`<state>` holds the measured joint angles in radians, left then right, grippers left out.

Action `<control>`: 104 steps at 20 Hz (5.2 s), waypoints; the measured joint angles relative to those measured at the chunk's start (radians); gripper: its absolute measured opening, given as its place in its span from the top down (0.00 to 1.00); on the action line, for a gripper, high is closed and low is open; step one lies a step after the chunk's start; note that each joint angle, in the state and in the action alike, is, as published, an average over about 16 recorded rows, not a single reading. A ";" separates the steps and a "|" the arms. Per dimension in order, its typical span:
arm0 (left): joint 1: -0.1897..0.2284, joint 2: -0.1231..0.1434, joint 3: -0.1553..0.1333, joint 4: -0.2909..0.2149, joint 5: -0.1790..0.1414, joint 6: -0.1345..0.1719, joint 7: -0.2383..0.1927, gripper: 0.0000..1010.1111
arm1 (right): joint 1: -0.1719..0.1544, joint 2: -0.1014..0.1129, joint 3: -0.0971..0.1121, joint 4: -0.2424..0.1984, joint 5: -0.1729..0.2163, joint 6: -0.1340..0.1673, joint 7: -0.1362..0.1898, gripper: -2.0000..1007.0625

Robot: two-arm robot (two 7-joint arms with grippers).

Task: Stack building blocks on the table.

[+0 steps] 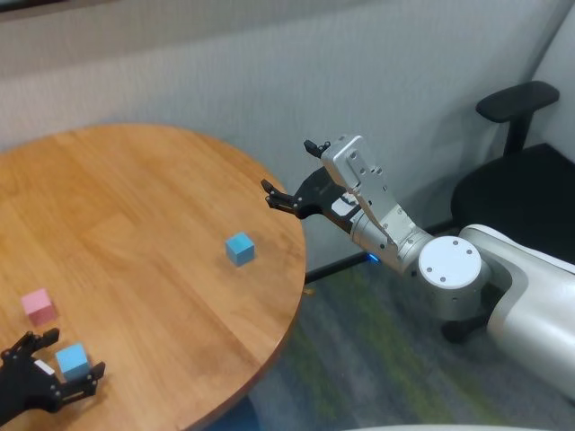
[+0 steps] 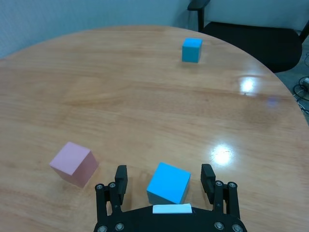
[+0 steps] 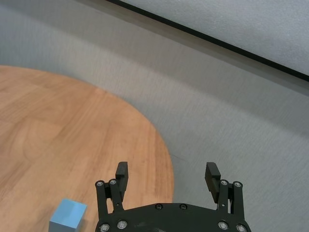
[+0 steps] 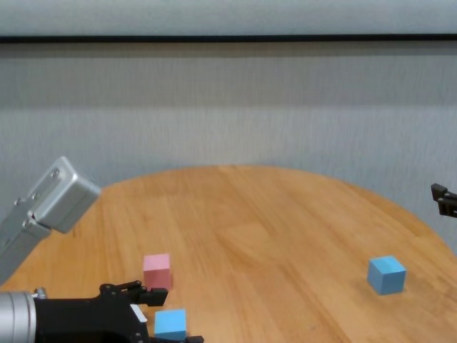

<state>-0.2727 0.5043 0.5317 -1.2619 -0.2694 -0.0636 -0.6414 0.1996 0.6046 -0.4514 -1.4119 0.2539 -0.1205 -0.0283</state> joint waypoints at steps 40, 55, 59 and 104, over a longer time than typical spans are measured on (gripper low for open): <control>-0.006 -0.013 -0.017 -0.004 0.041 0.041 0.046 0.58 | 0.000 0.000 0.000 0.000 0.000 0.000 0.000 0.00; -0.057 -0.064 -0.064 -0.072 0.032 0.100 0.124 0.61 | 0.000 0.000 0.000 0.000 0.000 0.000 0.000 0.00; -0.102 -0.105 -0.062 -0.040 0.039 0.120 0.143 0.61 | 0.000 0.000 0.000 0.000 0.000 0.000 0.000 0.00; -0.290 -0.340 -0.008 0.322 0.120 0.132 0.167 0.61 | 0.000 0.000 0.000 0.000 0.000 0.000 0.000 0.00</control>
<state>-0.5631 0.1643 0.5233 -0.9398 -0.1498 0.0684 -0.4746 0.1996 0.6046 -0.4513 -1.4118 0.2539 -0.1205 -0.0283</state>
